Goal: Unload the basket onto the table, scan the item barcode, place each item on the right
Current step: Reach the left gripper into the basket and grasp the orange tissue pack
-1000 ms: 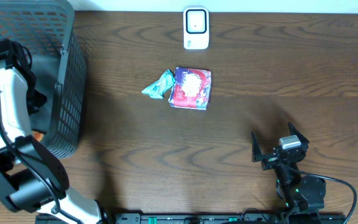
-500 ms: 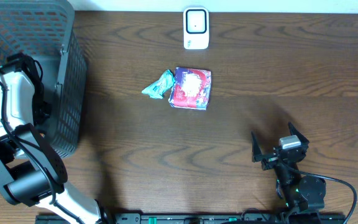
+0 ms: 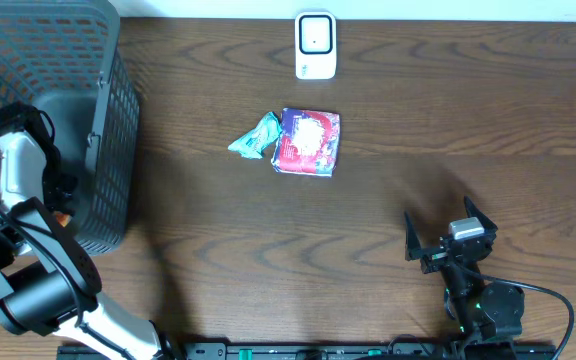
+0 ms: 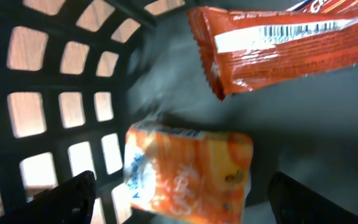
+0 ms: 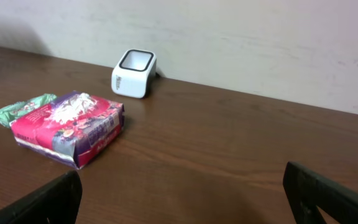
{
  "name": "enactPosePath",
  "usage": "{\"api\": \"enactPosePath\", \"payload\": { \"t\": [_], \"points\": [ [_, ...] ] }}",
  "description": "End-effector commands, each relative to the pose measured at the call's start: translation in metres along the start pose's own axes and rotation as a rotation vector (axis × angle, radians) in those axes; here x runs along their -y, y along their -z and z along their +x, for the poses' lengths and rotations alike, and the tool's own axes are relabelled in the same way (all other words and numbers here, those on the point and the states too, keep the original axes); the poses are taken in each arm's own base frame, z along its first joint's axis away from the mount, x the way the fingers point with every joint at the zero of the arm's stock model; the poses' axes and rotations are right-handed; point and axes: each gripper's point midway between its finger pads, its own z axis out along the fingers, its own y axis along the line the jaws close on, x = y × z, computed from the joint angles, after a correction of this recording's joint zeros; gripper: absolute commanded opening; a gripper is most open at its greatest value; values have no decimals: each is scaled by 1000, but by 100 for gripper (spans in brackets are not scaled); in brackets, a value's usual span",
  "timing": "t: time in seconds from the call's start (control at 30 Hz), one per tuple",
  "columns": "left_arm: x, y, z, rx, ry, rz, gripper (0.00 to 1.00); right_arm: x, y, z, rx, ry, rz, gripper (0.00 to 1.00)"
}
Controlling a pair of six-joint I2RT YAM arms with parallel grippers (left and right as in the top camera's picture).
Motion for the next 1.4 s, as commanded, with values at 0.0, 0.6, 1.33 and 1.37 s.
{"api": "enactPosePath", "payload": {
  "t": [0.0, 0.6, 1.33, 1.37],
  "points": [
    [5, -10, 11, -40, -4, 17, 88, 0, 0, 2, -5, -8, 1, 99],
    [11, -33, 33, -74, -46, 48, 8, 0, 0, 2, -5, -8, 1, 99],
    [-18, 295, -62, 482, 167, 1064, 7, 0, 0, 2, -5, -8, 1, 99],
    [-21, 337, -54, 532, 129, 1220, 7, 0, 0, 2, -5, -8, 1, 99]
  ]
}}
